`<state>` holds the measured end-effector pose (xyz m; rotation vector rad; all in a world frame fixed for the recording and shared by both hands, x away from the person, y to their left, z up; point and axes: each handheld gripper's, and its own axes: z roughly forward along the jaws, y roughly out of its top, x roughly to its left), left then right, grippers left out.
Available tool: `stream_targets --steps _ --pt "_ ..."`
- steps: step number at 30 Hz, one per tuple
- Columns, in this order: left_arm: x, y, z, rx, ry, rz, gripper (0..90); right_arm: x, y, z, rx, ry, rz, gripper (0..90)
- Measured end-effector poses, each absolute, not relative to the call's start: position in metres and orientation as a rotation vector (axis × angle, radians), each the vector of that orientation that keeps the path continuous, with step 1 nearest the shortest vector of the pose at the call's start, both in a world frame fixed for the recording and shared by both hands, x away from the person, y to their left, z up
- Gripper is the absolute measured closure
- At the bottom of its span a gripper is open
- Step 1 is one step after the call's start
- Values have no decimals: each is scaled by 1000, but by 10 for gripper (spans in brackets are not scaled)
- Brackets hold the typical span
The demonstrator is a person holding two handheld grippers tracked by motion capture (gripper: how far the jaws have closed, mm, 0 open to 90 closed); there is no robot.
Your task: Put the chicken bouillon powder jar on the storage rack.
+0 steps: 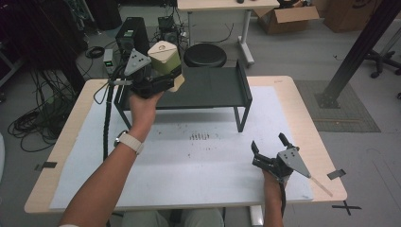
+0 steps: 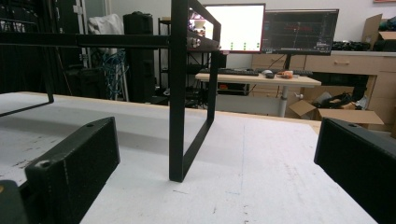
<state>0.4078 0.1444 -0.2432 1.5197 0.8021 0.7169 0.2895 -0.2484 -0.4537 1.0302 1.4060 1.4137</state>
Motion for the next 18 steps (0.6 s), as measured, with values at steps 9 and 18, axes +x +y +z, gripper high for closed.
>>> stream_targets --steps 9,18 --pt "432 130 -247 1522 835 692 296 289 -249 -454 1031 1404 1414 0" --pt "456 121 -255 1532 872 694 296 289 -249 -454 1031 1404 1415 0"
